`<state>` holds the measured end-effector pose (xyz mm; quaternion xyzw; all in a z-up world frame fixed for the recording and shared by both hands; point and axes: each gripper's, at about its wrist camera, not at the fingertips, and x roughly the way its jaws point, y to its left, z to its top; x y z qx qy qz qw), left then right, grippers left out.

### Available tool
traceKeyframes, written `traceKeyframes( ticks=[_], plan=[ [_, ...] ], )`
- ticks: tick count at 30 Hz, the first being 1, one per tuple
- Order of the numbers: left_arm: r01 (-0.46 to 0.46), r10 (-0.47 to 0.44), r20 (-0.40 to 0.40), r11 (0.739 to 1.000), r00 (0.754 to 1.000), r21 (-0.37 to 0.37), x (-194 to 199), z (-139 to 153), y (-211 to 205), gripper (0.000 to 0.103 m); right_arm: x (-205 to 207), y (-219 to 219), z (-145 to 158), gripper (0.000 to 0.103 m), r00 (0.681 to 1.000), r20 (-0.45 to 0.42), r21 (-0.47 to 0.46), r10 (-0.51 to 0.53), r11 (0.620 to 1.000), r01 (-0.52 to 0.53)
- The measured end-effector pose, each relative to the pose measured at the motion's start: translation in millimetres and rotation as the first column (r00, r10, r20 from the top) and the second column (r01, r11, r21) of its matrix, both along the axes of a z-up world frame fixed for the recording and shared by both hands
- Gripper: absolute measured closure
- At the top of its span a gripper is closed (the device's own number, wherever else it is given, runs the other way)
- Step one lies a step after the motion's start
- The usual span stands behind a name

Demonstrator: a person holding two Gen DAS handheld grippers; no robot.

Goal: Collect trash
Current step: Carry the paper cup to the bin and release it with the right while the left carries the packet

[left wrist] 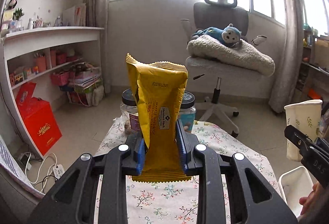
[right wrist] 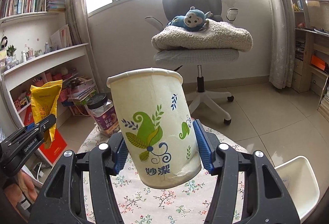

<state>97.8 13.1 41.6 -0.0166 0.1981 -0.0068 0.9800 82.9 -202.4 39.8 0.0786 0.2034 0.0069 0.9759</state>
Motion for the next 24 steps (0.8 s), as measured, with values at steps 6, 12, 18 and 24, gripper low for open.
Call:
traceKeyframes(
  ticks=[6, 12, 18, 24],
  plan=[
    [0.034, -0.035, 0.038, 0.999, 0.999, 0.016, -10.4, 5.9, -16.5, 0.076, -6.1, -11.3, 3.2, 0.048, 0.999, 0.02, -0.004, -0.027, 1.0, 0.027],
    [0.075, -0.076, 0.046, 0.997, 0.996, 0.016, -15.0, 7.6, -35.0, 0.075, -14.0, -26.2, 6.4, 0.048, 0.998, 0.027, -0.006, -0.049, 0.999, 0.049],
    [0.124, -0.125, 0.052, 0.992, 0.991, 0.02, -22.0, 10.3, -57.8, 0.075, -23.8, -48.9, 8.9, 0.048, 0.995, 0.036, -0.006, -0.089, 0.996, 0.089],
    [0.172, -0.173, 0.051, 0.985, 0.984, 0.022, -27.7, 10.2, -81.5, 0.075, -38.7, -77.1, 11.2, 0.048, 0.988, 0.044, -0.008, -0.146, 0.989, 0.147]
  ],
)
